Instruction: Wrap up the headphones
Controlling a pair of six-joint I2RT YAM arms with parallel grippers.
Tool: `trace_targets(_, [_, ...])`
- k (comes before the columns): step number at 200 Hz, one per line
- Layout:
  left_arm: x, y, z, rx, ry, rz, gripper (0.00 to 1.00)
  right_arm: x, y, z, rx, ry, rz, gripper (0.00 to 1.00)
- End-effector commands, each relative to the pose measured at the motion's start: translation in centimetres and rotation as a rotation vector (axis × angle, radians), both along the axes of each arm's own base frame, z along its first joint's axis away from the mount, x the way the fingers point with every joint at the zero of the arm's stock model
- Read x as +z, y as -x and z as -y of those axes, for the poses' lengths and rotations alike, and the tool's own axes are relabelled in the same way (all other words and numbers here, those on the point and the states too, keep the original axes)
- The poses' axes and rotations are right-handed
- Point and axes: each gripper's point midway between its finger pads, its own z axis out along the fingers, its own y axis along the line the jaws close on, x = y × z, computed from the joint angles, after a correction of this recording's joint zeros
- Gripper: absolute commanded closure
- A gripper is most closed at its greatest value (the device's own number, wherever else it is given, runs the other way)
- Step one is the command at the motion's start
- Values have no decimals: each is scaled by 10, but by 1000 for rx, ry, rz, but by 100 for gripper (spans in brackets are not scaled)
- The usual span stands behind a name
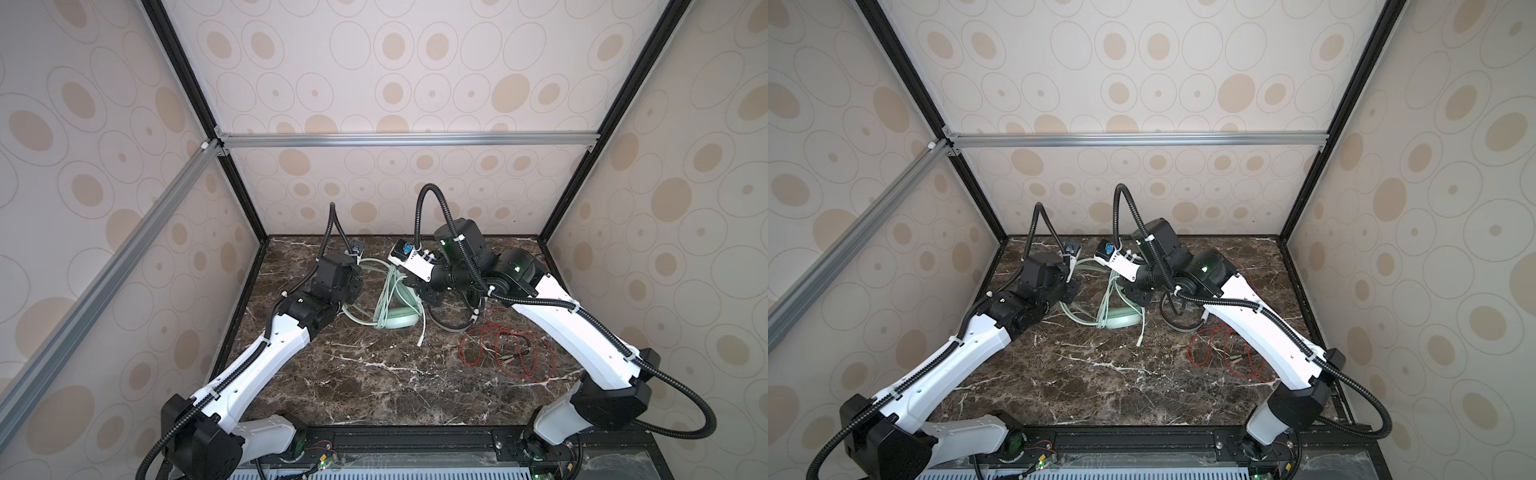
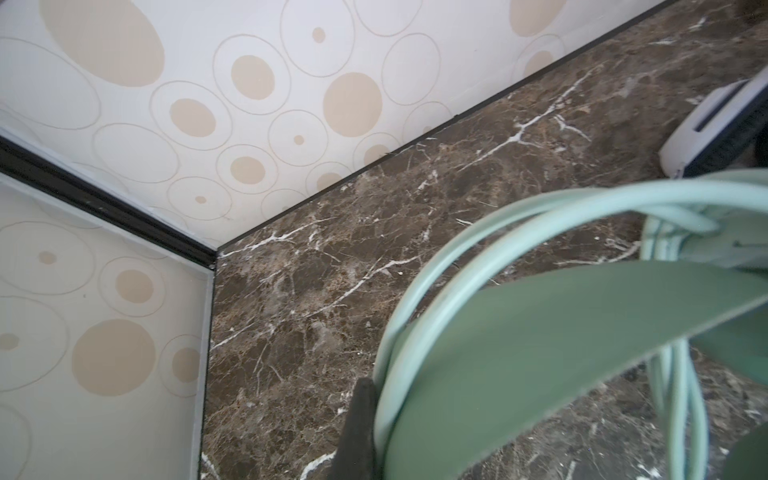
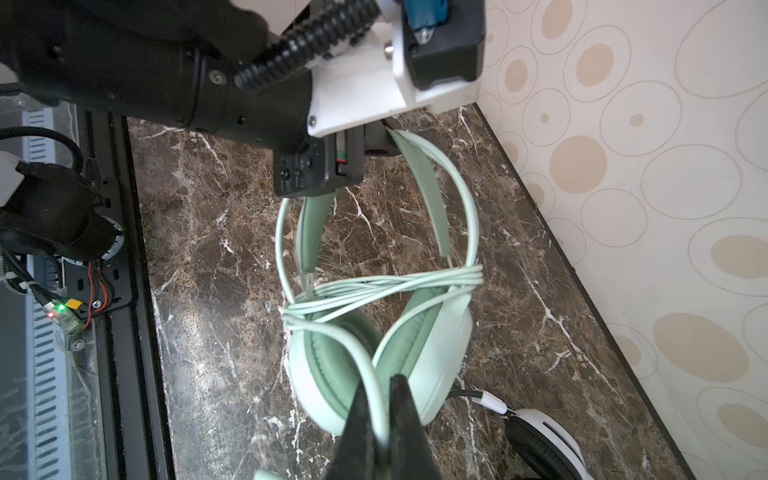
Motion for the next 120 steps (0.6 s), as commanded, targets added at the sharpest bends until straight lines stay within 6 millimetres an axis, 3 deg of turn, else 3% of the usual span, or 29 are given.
trace_targets(1, [18,12,22,-131,81,20,100,7,-9,8,-2,16,25,100])
trace_targets(44, [15,26,31,-212,101,-22,100,8,-30,16,-51,4,14,100])
trace_targets(120, [26,39,42,-283,161,-42,100,-12,-64,26,-115,-38,-86,100])
